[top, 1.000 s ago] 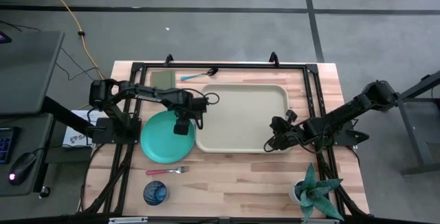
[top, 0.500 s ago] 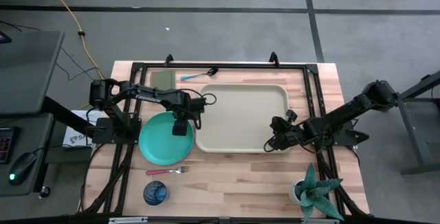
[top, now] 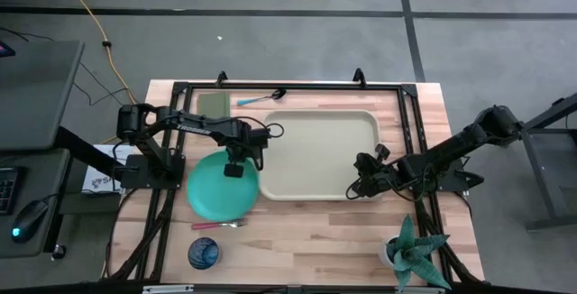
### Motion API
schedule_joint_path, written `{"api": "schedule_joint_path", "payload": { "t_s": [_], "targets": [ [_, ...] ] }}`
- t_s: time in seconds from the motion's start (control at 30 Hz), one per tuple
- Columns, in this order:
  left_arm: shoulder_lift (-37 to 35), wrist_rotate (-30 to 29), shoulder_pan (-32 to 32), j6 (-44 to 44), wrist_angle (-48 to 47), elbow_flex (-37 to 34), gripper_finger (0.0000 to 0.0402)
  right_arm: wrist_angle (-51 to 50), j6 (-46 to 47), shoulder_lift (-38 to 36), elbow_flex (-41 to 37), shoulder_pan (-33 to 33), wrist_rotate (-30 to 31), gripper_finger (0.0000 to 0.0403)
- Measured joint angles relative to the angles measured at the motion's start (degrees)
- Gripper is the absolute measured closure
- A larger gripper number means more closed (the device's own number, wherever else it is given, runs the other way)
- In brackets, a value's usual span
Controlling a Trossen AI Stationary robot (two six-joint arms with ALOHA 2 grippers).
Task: Pick and place plate/cup/fork/spoon on tray
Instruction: Put the green plate to the middle of the gray serving tray
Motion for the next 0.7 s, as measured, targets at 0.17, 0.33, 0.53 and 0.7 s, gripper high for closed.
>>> {"api": "schedule_joint_path", "payload": {
  "t_s": [0.17,0.33,0.53,0.7],
  "targets": [
    [-1.3,-0.7,0.0,-1.3,0.8,0.1,0.0390,0.0,0.0,0.0,0.0,0.0,0.0,0.0403],
    [-5.3,-0.9,0.0,-3.0,-3.1,3.0,0.0399,0.0,0.0,0.0,0.0,0.0,0.0,0.0403],
    [-11.8,0.2,-0.5,-4.4,-8.6,10.0,0.0401,1.1,-0.9,0.0,0.0,0.0,0.0,0.0403],
    [-14.4,-1.3,-0.4,-6.1,-7.0,18.0,0.0401,5.9,-6.4,-3.6,0.0,0.2,0.5,0.0403]
  ]
}}
